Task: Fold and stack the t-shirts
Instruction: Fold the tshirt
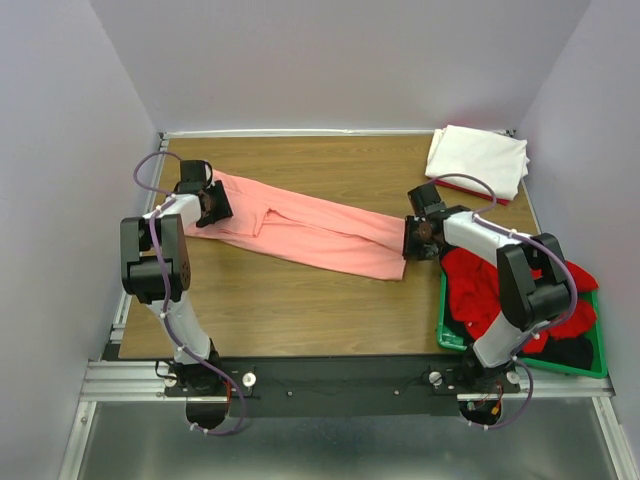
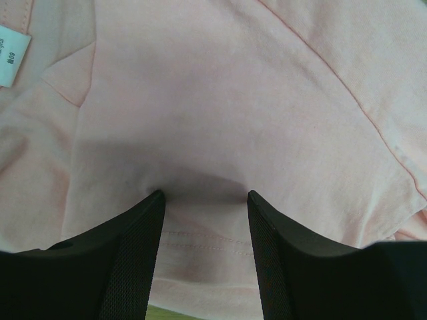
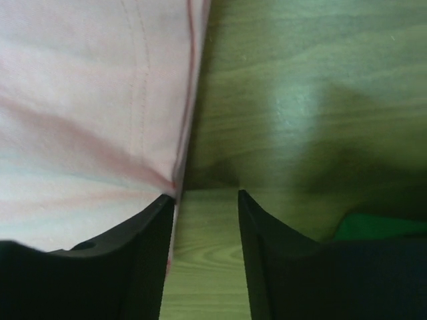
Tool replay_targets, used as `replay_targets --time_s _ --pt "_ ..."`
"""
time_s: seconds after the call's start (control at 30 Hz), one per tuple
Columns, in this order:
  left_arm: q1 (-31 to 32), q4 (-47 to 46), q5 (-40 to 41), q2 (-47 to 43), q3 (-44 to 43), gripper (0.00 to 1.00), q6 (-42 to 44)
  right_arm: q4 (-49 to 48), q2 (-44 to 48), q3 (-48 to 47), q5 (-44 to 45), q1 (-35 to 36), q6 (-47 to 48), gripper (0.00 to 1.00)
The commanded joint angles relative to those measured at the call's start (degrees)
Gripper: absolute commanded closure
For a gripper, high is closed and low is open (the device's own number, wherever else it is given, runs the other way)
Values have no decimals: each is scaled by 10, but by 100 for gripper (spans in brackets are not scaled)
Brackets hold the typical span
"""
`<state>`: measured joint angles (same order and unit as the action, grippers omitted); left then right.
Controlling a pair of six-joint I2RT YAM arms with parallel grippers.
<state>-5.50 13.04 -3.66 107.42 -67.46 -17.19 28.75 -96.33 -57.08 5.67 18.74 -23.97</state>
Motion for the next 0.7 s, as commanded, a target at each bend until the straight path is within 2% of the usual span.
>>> replay_targets --time_s 0.0,0.1,0.33,0.47,0.67 --pt "0 10 -18 24 -6 39 24 60 35 -29 22 -1 21 48" --pt "0 12 -25 22 -8 39 26 60 52 -51 -4 -1 40 45" --pt "1 15 -28 24 -8 39 25 6 29 -104 -73 2 45 47" --pt "1 19 -26 26 -13 39 24 -16 -19 -101 -102 3 42 56" --pt "1 30 -23 42 -37 39 25 -43 -41 -51 -117 7 47 61"
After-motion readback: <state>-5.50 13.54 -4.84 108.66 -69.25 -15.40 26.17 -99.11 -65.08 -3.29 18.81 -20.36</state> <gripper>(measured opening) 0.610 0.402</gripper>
